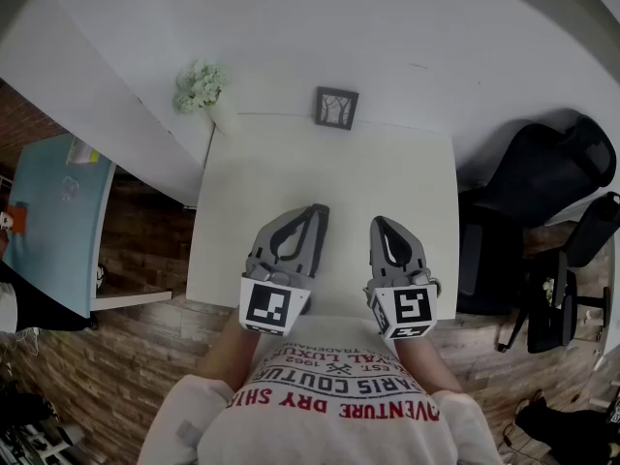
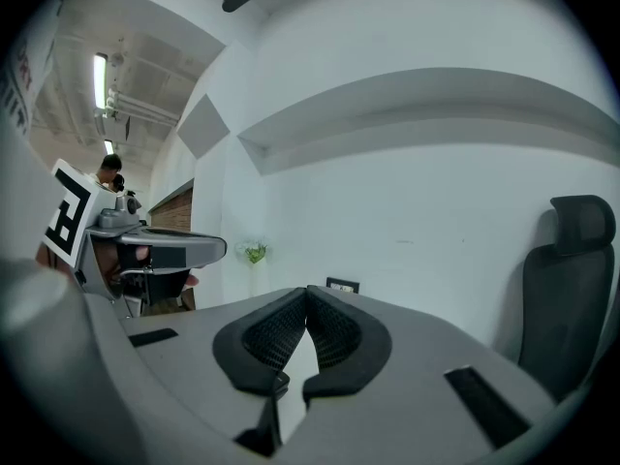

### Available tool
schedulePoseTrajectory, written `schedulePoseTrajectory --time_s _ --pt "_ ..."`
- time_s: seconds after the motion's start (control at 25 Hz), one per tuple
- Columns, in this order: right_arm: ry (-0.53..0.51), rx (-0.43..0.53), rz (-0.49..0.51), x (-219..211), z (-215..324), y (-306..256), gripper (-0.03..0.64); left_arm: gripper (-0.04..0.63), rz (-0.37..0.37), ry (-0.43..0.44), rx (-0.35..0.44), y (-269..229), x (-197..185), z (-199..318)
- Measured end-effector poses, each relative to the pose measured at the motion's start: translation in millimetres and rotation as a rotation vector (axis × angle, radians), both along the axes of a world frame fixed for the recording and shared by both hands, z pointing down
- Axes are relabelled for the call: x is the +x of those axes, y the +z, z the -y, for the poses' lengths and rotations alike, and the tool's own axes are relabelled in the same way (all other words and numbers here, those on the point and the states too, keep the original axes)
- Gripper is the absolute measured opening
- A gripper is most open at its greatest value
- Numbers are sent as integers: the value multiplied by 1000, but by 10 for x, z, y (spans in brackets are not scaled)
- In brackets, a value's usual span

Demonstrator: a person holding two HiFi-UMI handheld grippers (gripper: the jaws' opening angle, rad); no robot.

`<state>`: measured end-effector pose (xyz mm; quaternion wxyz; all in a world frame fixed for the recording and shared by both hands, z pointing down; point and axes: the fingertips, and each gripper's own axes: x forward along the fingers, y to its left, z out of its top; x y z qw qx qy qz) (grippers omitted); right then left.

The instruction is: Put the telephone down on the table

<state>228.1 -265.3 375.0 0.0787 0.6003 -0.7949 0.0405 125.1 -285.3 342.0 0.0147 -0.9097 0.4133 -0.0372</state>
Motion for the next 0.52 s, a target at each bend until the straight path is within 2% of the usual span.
schedulePoseTrajectory --time_s 0.52 --pt "2 -48 -2 17 40 135 25 25 46 -15 -40 185 6 55"
